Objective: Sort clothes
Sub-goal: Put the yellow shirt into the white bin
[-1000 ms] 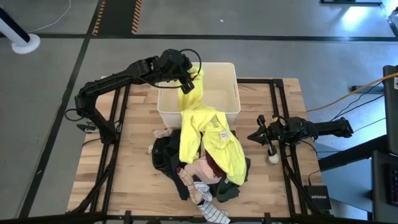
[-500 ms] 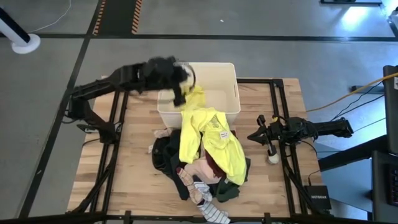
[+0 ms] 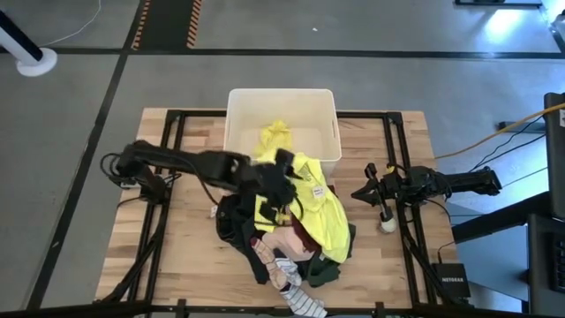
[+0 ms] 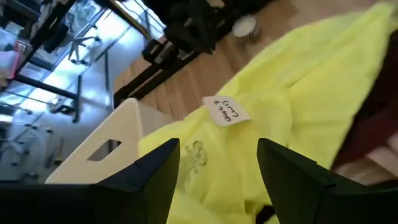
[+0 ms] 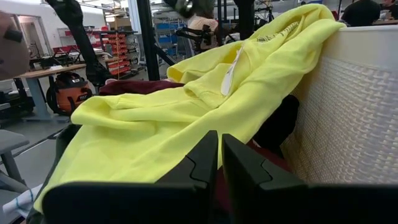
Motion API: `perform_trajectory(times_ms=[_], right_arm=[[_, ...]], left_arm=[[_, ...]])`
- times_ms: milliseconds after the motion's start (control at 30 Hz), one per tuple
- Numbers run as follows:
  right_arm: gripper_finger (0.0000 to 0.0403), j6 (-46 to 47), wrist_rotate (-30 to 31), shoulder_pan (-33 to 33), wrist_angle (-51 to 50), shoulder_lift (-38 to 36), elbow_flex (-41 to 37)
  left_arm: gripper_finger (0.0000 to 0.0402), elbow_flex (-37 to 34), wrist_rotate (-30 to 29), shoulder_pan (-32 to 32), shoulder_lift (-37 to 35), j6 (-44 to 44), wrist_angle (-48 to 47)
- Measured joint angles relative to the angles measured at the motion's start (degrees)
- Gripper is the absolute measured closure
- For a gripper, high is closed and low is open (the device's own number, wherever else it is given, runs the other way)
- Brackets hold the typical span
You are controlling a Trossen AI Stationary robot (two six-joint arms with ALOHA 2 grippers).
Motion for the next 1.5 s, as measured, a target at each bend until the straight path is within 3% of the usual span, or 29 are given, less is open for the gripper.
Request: perform_trajectory(times_ms=[367,700,833,1067,1333,1500], right_arm=[[0.0363,0.0,0.0,0.0,0.0,0.0,0.0],[0.0363,0.0,0.0,0.01,0.0,0.0,0.0],[0.0363,0.0,0.0,0.02,0.02,0.0,0.0],[0.0363,-0.01,0.0,0.0,0.02,-0.01,0.0],[0.0363,-0.01,-0.01,0.0,0.01,0.0,0.01],[0.0363,0.0,0.0,0.0,0.0,0.0,0.02]], left_arm=[[0.0196,-0.01,-7.09,0.73,8.17,5.54,1.93],[0.0201,-0.07,-14.05,3.13,10.87,8.9,2.81],[0.0248,-0.07,-15.62,2.71,10.94,11.18,4.87],[0.0389,-0.07,-15.81,1.83,10.91,14.19,6.79],[0.0397,-0.07,-23.05,0.46,10.44,18.21,15.66],[0.0398,-0.07,-23.22,0.12,7.47,21.48,26.26]])
